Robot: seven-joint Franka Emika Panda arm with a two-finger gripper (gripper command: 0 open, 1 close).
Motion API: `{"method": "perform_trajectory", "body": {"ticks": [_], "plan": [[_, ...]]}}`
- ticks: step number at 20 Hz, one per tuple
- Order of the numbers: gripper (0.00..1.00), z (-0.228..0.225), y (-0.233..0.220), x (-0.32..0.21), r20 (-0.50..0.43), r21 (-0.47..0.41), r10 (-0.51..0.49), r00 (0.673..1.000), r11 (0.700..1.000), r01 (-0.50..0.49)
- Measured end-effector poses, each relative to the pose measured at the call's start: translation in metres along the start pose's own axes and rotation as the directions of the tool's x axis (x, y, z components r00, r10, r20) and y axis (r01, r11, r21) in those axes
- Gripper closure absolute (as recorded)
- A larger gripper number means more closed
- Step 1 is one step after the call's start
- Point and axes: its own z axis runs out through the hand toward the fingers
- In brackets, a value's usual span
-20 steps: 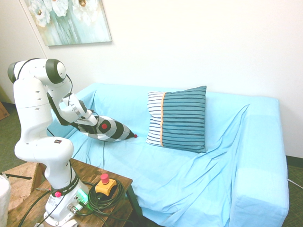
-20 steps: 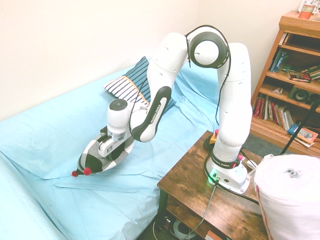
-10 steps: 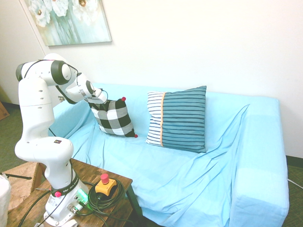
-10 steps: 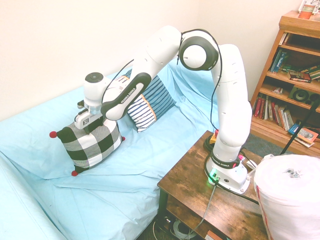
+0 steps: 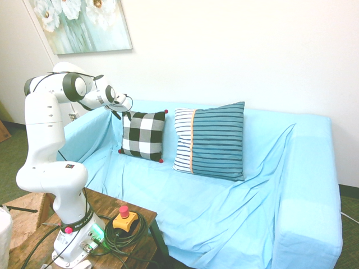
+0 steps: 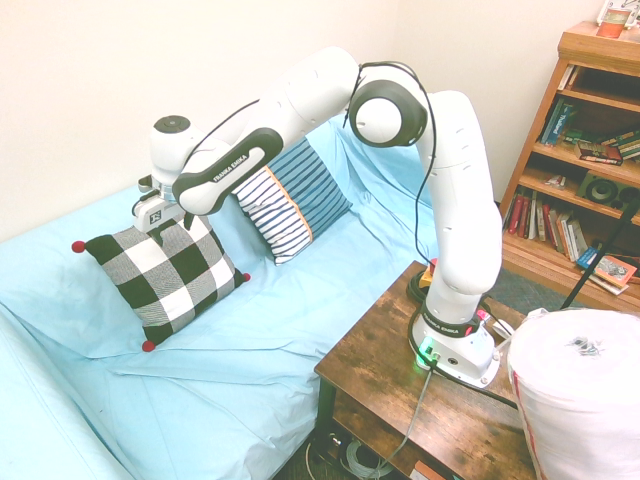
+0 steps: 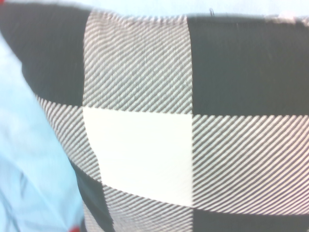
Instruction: Stand the pillow up
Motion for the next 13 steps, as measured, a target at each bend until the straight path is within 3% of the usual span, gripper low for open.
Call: {"method": "perform_trajectory", "body": {"ticks": [8, 13], "plan": [[0.0, -0.065, 0.149, 0.052, 0.025, -0.076, 0.005, 1.0, 0.997, -0.003], [0.0, -0.085, 0.246, 0.043, 0.04, -0.086, 0.039, 0.998, 0.996, -0.036]]}}
